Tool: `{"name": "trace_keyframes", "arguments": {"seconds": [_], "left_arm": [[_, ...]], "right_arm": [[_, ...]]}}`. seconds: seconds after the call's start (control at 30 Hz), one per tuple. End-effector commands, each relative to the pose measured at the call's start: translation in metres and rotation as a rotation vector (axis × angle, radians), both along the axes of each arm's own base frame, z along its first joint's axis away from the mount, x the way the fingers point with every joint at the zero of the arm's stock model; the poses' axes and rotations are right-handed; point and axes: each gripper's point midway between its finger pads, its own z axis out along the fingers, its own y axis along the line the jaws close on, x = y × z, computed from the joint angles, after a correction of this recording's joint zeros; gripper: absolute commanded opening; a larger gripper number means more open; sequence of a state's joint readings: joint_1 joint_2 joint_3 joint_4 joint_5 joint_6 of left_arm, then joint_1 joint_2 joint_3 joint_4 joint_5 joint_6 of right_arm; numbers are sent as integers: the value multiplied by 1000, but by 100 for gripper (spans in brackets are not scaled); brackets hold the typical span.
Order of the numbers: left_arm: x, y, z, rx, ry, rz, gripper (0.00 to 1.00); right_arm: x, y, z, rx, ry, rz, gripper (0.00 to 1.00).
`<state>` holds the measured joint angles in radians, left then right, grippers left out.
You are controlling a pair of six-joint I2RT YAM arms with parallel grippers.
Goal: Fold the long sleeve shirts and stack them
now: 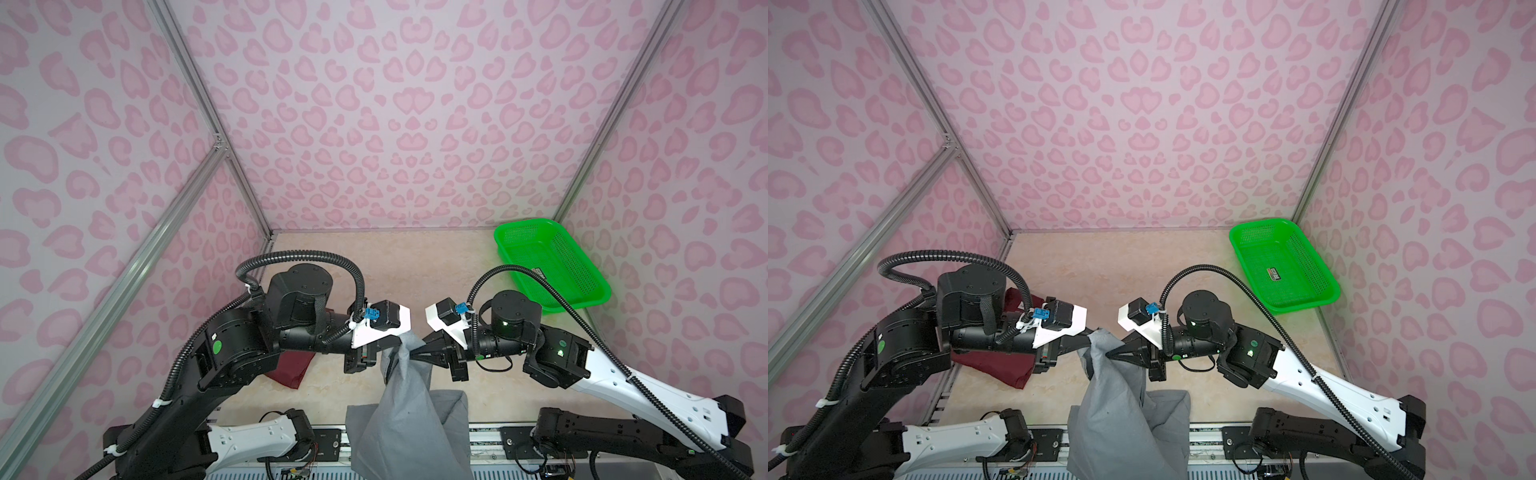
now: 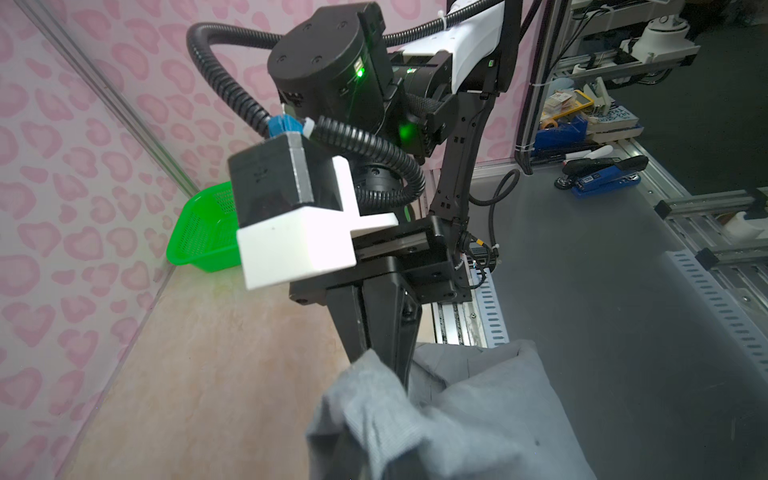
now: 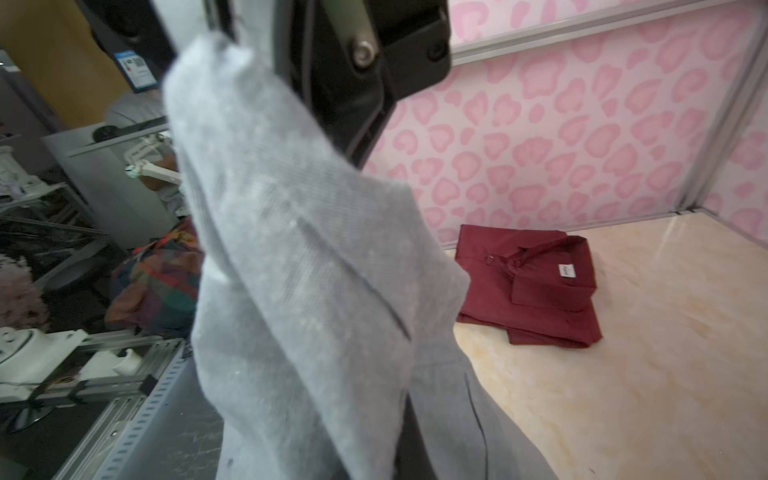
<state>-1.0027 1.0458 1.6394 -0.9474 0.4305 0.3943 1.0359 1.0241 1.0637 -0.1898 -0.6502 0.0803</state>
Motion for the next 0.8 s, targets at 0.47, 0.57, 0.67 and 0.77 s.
{"name": "trace_keyframes", "arguments": {"seconds": [0.47, 0.57, 0.67, 0.77], "left_arm": [[62, 11, -91, -206, -1, 405, 60], [71, 13, -122, -213, 17, 462, 60], [74, 17, -138, -235, 45, 503, 61], [72, 20, -145, -279, 84, 513, 62]], "right_arm": [[28, -78, 72, 288, 7, -48, 0], [20, -76, 85, 326, 16, 16, 0], [25, -74, 92, 330, 18, 12, 0], [41, -71, 95, 321, 33, -65, 0]]}}
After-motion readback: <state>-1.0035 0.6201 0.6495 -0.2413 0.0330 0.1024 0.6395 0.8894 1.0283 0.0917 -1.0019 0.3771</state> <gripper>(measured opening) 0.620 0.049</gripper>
